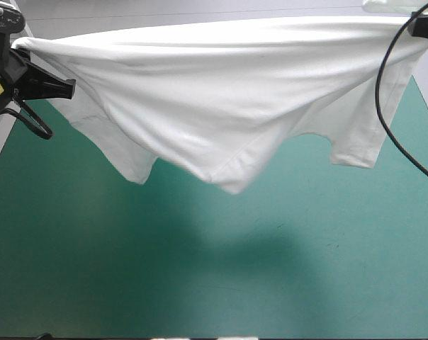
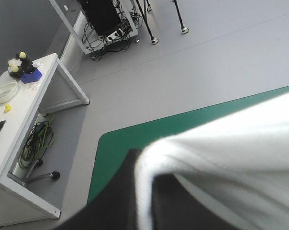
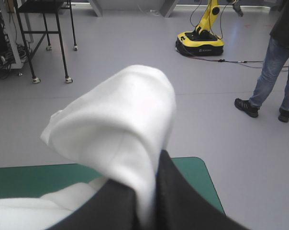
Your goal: Fold the cloth
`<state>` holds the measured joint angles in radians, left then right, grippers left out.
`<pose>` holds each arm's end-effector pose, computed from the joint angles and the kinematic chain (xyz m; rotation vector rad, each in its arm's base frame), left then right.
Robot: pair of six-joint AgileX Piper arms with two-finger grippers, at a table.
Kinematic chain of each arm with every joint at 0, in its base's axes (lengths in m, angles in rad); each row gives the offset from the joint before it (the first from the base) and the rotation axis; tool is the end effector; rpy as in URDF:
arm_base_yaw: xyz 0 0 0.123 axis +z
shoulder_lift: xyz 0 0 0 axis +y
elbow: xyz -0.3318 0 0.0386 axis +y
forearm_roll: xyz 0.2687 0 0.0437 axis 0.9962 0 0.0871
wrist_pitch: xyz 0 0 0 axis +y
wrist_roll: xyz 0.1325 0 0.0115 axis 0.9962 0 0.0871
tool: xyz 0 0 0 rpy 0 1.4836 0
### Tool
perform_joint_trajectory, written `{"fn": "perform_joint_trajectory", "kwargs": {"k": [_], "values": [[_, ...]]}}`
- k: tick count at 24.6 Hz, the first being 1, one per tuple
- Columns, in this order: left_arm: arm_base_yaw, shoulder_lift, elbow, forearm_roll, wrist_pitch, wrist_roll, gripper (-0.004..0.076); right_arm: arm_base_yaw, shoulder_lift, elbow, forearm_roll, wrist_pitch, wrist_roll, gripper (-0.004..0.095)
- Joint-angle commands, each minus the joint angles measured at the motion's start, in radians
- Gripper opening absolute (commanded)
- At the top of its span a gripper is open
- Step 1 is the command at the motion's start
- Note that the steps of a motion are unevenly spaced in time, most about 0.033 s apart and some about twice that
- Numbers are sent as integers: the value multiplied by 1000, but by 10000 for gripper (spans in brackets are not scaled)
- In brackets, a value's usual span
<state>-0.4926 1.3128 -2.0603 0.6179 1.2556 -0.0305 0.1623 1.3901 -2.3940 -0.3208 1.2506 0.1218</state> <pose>0.2321 -0.0414 0.6297 0.2506 1.8637 0.3509 0.2150 -0.0051 0.6882 0.1016 1.7063 -0.1267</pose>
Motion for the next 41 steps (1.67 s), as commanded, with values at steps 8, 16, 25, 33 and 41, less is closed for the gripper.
{"fn": "perform_joint_trajectory", "kwargs": {"k": [8, 16, 25, 33, 41], "values": [[1, -43, -16, -133, 32, 47, -9, -8, -57, -22, 62, -33, -67, -19], [3, 9, 233, -207, -42, 49, -9, -8, 77, 159, 167, -62, -99, -19], [393, 366, 347, -927, -492, 327, -3, -8, 536, 286, 151, -426, -100, -19], [393, 659, 289, -951, -817, 331, 10, -8, 749, 286, 173, -708, -29, 58], [393, 686, 249, -949, -777, 321, 571, -27, 707, 286, 185, -611, -37, 946]]}}
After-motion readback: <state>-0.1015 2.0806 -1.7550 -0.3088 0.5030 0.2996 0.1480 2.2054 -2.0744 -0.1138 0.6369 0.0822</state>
